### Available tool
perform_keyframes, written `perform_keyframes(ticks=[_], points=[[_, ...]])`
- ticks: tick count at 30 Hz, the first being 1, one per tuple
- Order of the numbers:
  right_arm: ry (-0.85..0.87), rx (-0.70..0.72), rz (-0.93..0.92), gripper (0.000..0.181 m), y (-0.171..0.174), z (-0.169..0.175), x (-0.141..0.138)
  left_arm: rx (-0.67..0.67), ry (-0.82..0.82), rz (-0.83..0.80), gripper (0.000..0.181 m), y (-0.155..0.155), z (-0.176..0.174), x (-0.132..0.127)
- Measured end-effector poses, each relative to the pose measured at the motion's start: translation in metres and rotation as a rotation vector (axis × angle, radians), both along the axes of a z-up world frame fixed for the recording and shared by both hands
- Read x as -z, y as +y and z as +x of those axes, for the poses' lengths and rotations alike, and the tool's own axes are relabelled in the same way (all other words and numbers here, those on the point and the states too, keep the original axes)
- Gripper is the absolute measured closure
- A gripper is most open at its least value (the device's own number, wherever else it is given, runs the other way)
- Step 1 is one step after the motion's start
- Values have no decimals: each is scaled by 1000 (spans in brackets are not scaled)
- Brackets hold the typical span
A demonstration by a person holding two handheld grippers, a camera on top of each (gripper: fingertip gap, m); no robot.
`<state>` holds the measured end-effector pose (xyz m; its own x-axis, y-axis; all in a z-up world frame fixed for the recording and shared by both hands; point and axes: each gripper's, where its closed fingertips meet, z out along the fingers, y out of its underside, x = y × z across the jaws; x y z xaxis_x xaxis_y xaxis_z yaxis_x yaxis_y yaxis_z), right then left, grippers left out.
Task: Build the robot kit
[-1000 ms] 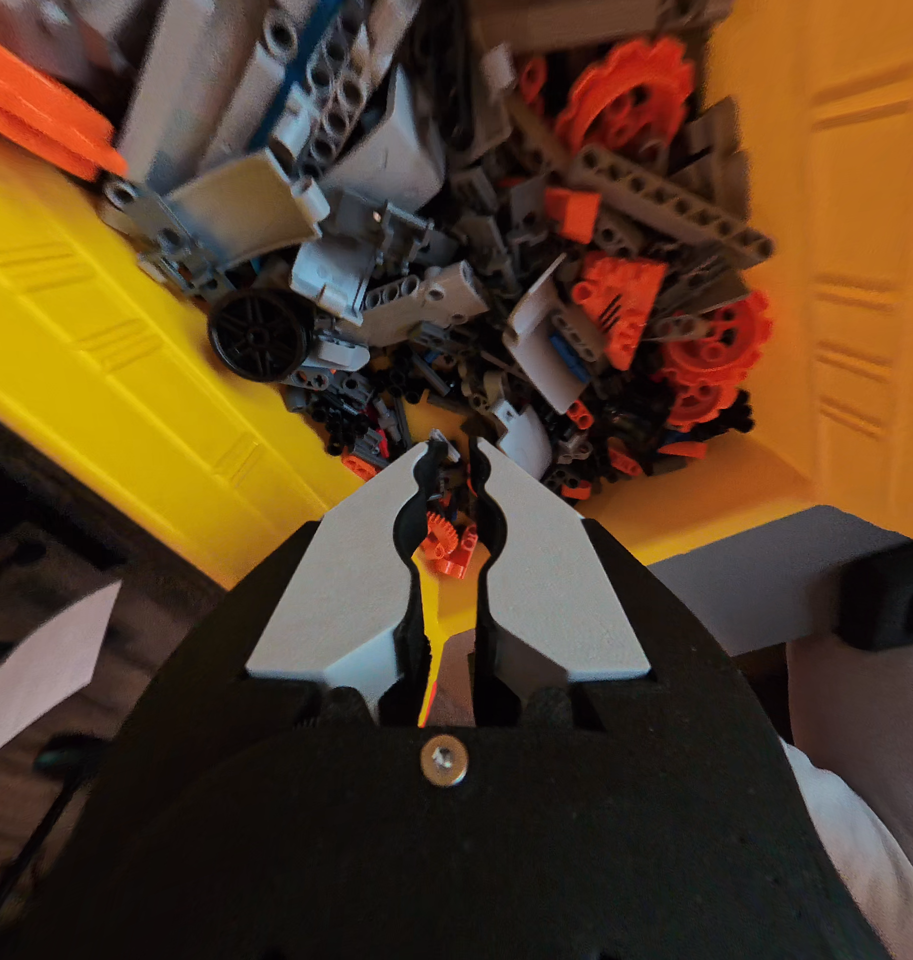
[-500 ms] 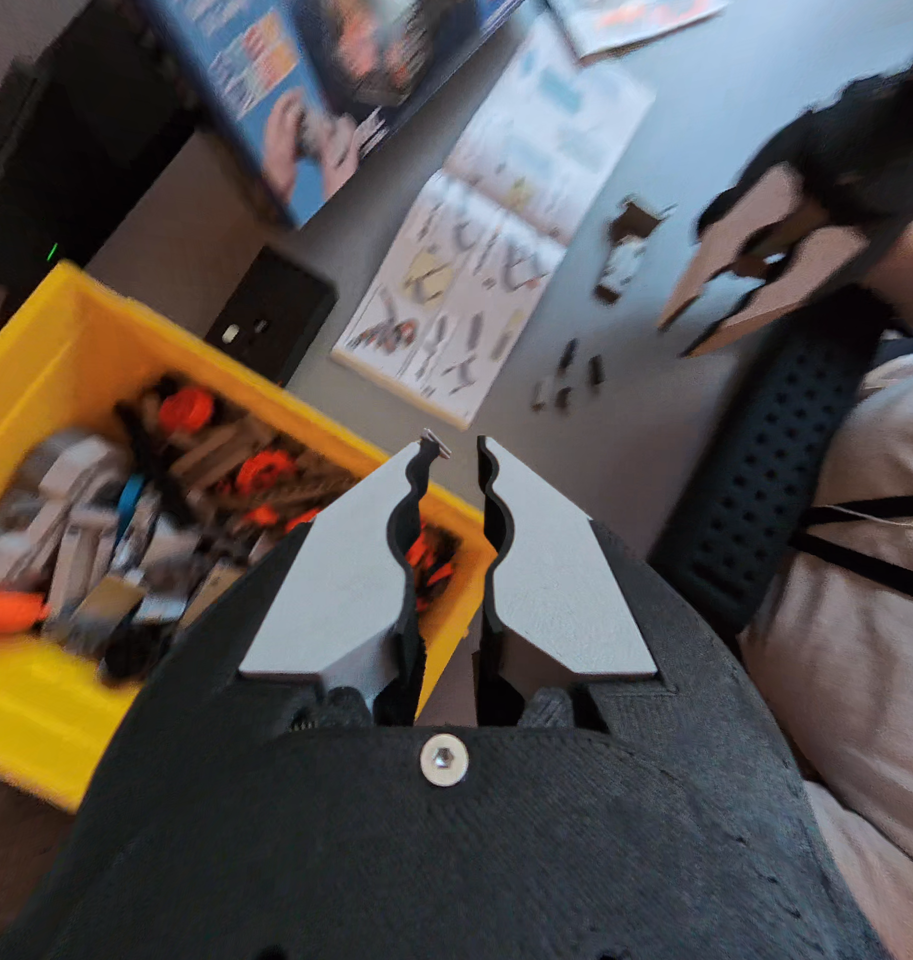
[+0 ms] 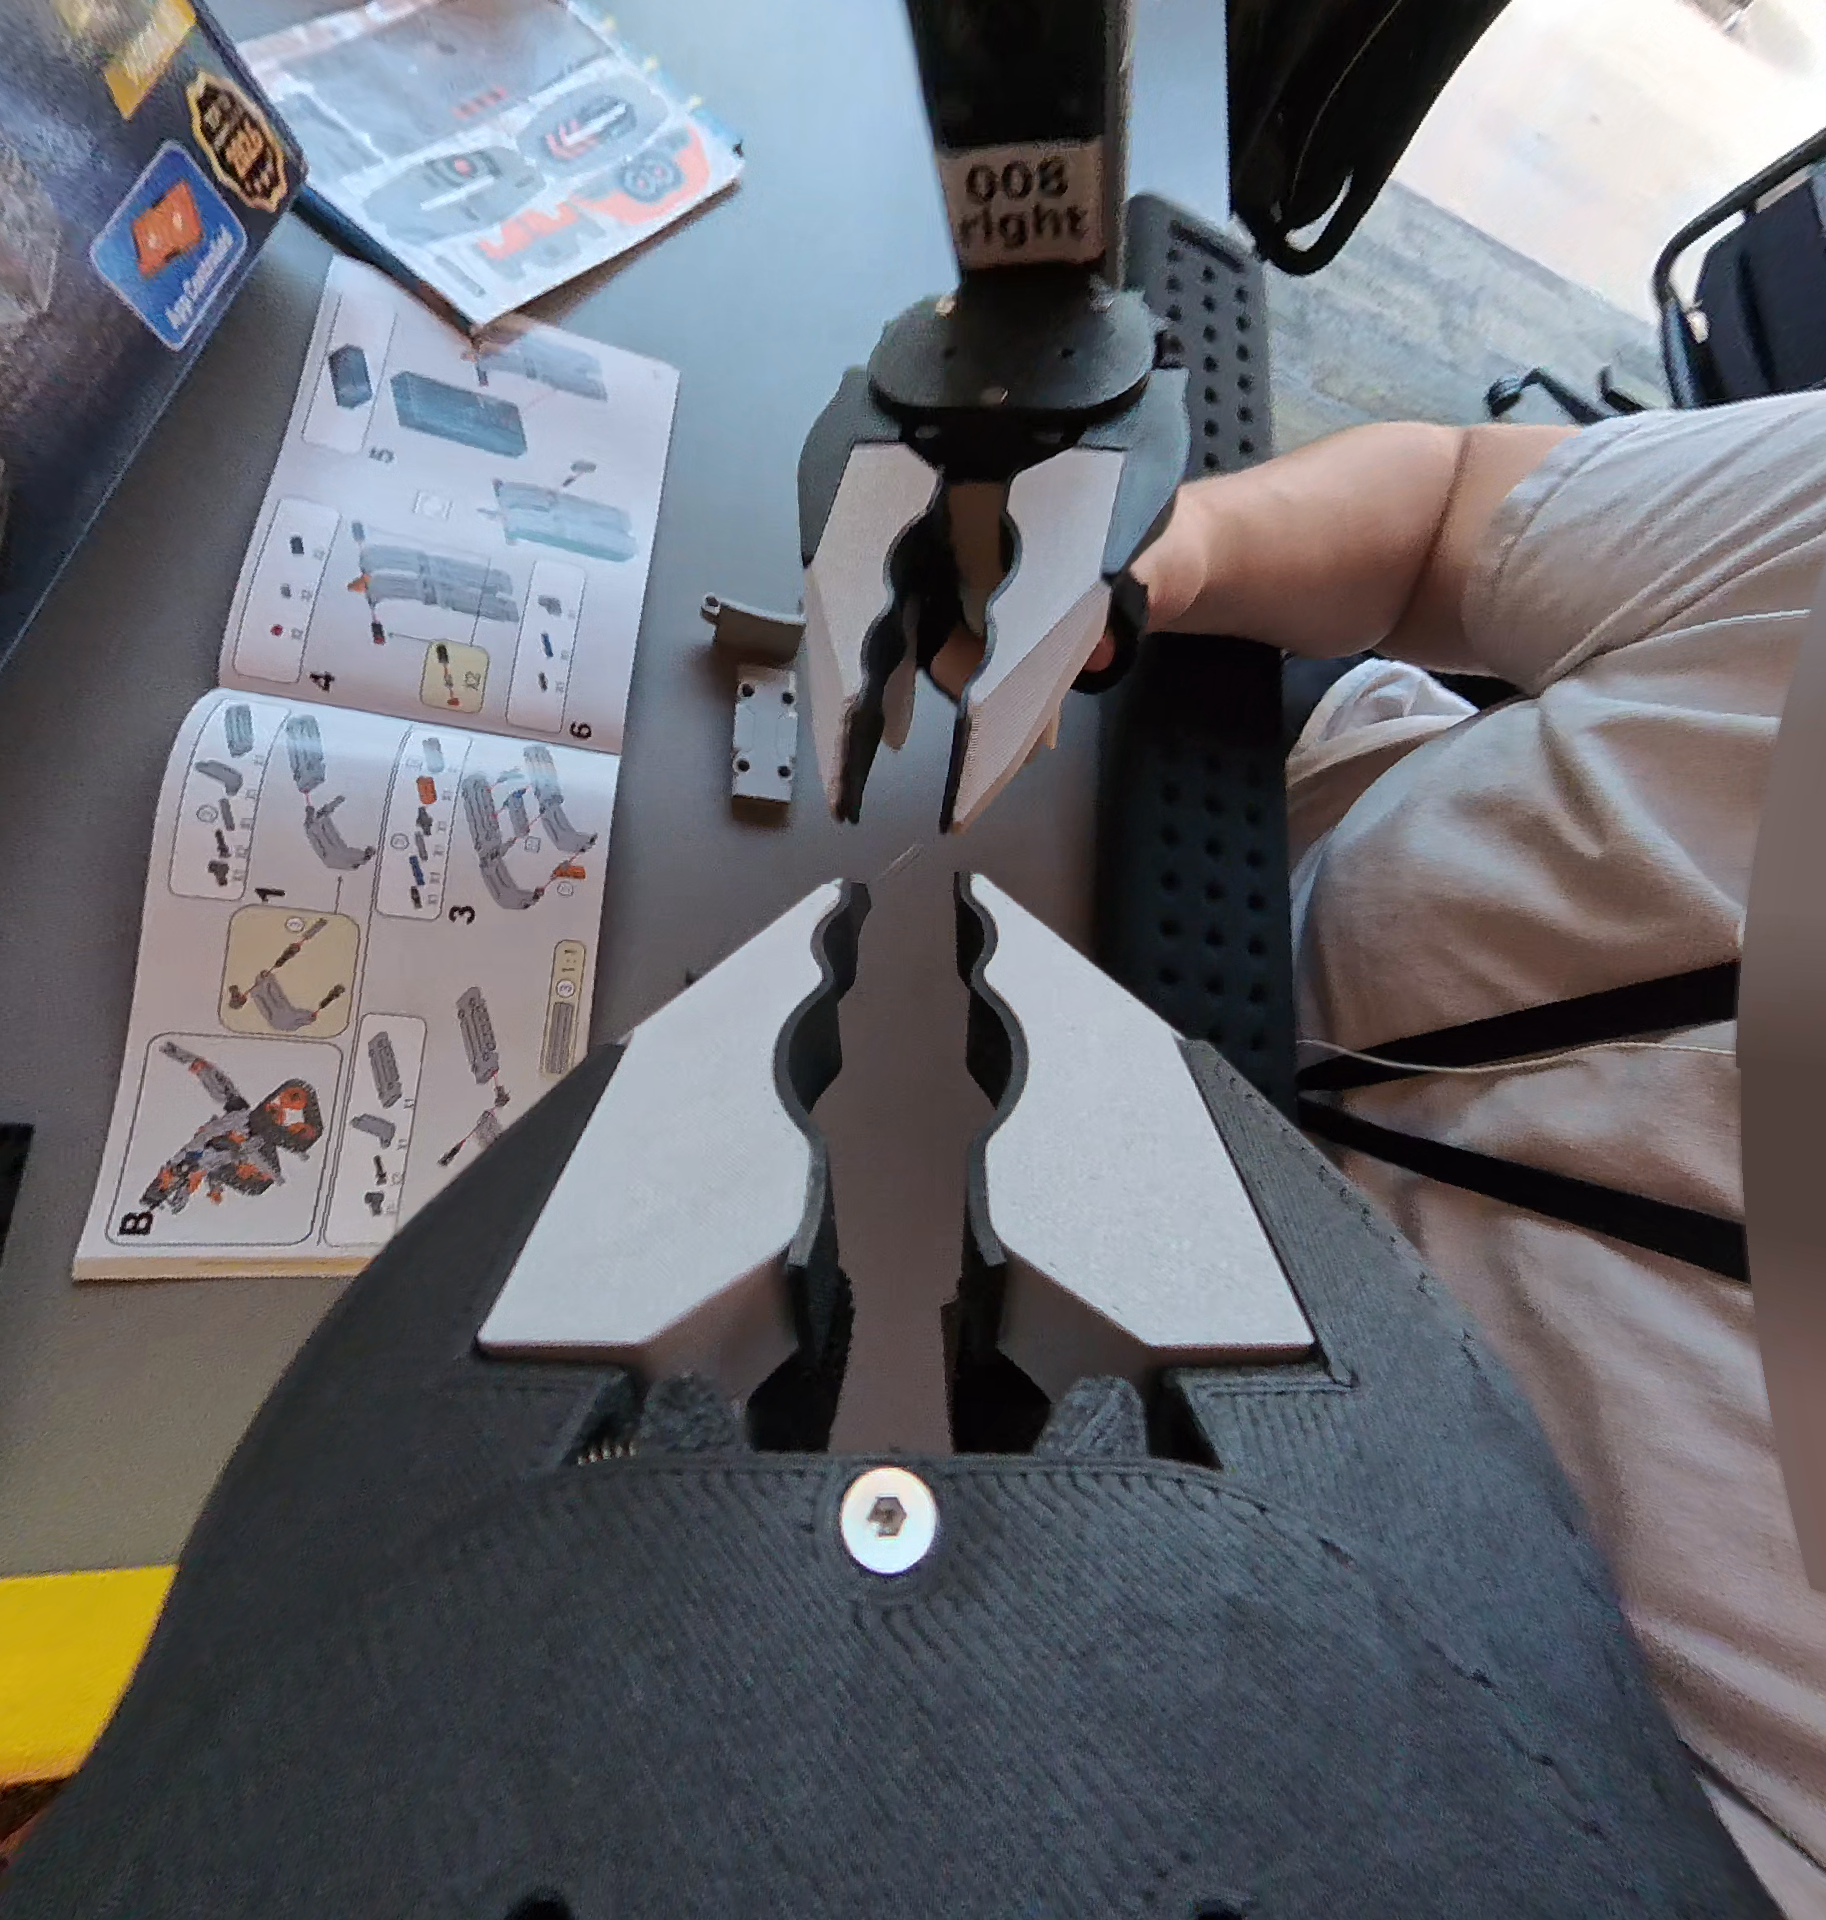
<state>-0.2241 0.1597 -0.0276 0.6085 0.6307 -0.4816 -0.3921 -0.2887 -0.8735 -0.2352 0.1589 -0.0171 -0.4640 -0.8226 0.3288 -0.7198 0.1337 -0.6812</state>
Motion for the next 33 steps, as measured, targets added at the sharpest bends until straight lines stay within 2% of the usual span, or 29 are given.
perform_keyframes(ticks=[3,8,11,14,17,19,22,24,26,29,33], points=[[-94,49,5,165,1,11,5,-29,9,36,164,9,2,5],[-350,147,-34,165,5,29,29,-115,-57,35,165,29,3,-12],[-370,219,-1,165,7,46,20,-138,-102,22,165,34,0,-25],[-420,208,-16,165,3,55,23,-141,-124,37,165,36,-3,-30],[-662,57,-90,165,-29,55,41,-139,-127,38,165,36,-4,-30],[-892,45,-144,165,-57,68,62,-135,-120,36,165,34,-5,-30],[-1097,-114,-400,166,-121,79,111,-128,-132,50,164,32,-7,-33],[-1141,-147,-518,167,-153,83,128,-126,-147,58,164,31,-9,-38],[-1157,-139,-585,167,-173,84,134,-123,-154,68,164,29,-11,-40],[-1202,-100,-648,168,-184,91,139,-118,-160,85,164,27,-12,-41],[-1244,-131,-718,171,-192,91,146,-103,-160,91,164,22,-14,-41]])
